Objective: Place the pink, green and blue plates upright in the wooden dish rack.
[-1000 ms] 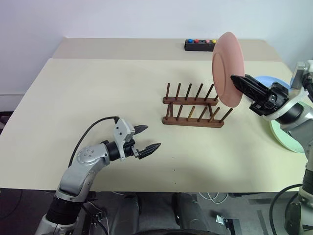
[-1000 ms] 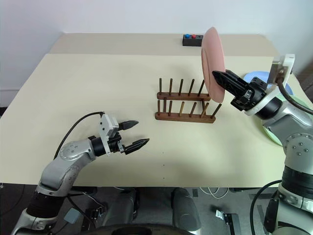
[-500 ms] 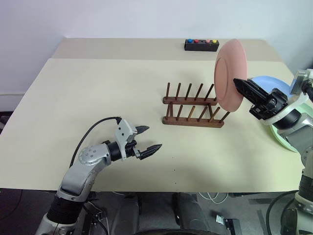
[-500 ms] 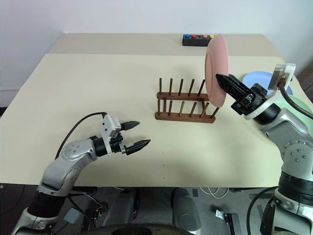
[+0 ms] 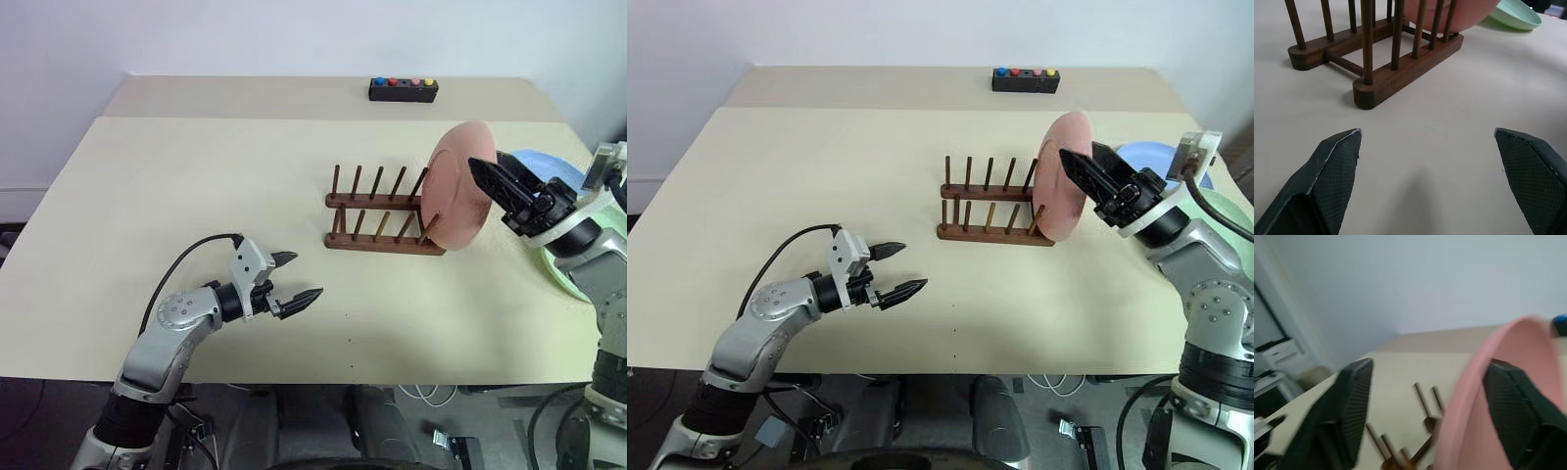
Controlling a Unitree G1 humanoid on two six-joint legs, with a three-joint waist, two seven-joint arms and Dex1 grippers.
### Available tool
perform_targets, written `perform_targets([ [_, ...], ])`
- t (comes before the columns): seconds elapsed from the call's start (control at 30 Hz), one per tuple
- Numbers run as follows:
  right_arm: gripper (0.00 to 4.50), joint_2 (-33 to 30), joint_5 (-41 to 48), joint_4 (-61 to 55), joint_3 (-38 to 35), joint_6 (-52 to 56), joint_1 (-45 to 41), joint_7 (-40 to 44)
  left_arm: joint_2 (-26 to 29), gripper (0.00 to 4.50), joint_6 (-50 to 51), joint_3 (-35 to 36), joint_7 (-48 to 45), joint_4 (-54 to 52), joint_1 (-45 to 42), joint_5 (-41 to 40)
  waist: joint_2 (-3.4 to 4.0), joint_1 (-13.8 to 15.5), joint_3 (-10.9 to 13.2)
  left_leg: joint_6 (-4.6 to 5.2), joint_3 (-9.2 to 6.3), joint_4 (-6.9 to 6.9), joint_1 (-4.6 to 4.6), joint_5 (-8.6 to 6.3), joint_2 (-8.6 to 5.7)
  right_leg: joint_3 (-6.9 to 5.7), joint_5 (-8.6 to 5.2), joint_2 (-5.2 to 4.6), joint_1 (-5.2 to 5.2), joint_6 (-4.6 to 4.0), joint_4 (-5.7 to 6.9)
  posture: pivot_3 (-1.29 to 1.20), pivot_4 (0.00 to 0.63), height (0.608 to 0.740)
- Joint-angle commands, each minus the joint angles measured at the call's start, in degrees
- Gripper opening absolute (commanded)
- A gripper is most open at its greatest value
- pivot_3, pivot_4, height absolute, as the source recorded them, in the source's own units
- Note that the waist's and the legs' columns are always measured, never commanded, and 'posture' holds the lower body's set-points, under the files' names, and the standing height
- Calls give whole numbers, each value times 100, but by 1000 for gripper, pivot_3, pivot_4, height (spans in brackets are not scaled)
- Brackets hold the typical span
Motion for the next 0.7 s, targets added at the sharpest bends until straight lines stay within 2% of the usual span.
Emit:
perform_targets([
  [0.03, 3308, -3, -92, 41, -209, -316, -252, -21, -6, 4500, -124, -5, -11, -144, -64, 12, 0, 0, 0, 0, 0, 0, -2, 0, 0, 0, 0, 0, -2, 0, 0, 0, 150, 730],
  [0.2, 3308, -130, -191, 408, -577, -628, -629, -273, -5, 4500, -131, -17, -14, -151, -59, 12, 1, -1, 0, 0, 0, 2, -15, 0, 0, 0, 1, 0, -12, 1, 1, 0, 150, 730],
  [0.33, 3308, -533, -929, 1062, -817, -1141, -820, -485, -11, 4500, -126, -37, -16, -145, -66, 14, 2, 27, -1, 0, -1, 10, -27, 0, -2, -1, 2, -2, -18, 2, -1, 0, 150, 730],
  [0.47, 3308, -868, -1294, 1569, -1026, -1368, -808, -513, -32, 4500, -133, -63, -35, -88, -116, 18, 10, 3, -4, 0, -1, 7, -27, 0, -1, -1, 2, -1, -21, 2, -1, 0, 150, 730],
  [0.63, 3308, -1335, -2689, 2451, -597, -1862, -472, -808, -50, 4500, -138, -83, -70, -26, -186, 12, 20, -4, -9, 0, 1, 9, -26, 0, -1, 0, 2, -1, -21, 1, 0, 0, 150, 730],
  [0.7, 3308, -1576, -3378, 2457, -26, -2009, 16, -542, -55, 4500, -132, -89, -81, 0, -220, 13, 21, -6, -9, 0, 3, 8, -26, 0, -2, 2, 2, -1, -22, 1, 0, 0, 150, 730],
])
